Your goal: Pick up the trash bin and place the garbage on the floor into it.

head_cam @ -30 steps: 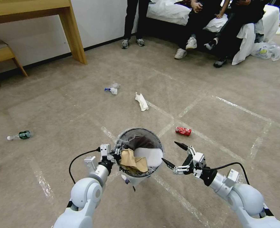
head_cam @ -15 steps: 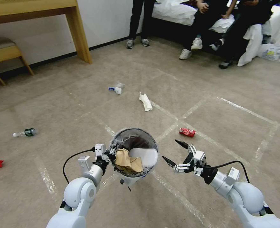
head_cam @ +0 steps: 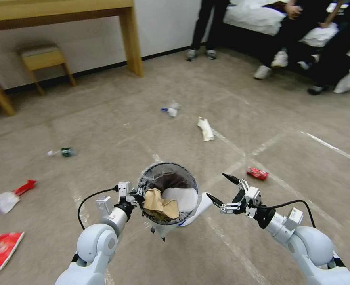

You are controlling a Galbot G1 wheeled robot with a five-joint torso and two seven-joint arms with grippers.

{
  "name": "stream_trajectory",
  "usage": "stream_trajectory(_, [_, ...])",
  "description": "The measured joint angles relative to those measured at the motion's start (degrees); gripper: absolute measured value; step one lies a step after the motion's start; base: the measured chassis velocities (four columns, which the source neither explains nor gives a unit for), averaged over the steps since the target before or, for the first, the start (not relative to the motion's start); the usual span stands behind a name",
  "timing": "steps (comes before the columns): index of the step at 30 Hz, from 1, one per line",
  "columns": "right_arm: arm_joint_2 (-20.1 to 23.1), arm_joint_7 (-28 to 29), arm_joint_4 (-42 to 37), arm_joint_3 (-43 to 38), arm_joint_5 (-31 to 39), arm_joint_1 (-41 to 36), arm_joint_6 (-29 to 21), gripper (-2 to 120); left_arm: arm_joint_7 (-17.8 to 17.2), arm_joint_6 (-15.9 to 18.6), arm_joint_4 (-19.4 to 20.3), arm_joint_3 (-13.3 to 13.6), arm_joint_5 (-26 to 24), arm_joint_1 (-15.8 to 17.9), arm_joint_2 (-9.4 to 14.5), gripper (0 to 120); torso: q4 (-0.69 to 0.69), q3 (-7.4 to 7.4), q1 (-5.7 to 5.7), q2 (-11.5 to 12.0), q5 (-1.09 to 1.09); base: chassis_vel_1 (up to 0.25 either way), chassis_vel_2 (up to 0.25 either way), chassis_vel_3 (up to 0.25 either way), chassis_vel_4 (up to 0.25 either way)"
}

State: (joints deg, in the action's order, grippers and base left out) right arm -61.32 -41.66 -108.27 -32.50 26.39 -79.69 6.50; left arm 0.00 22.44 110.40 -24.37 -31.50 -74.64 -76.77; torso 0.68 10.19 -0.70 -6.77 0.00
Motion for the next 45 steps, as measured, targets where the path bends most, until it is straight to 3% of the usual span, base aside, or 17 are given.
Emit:
stream_trajectory(31, [-1.6, 2.0, 4.1, -3.5, -2.3, -0.5, 0.7, 100, -1.1, -0.7, -0.8, 0.7, 0.6, 0.6, -0.7, 1, 0.02, 0.0, 0.0, 0.0, 0.01, 0.013, 0.017, 0.015, 0.016])
stream_trajectory(45, [-3.5, 0.4, 5.6, -5.8, -4.1, -1.7, 1.1, 100, -1.7, -0.7, -0.6, -0.6, 0.3, 1.2, -0.4, 1, 0.02, 0.0, 0.0, 0.0, 0.0, 0.0, 0.0, 0.0, 0.0])
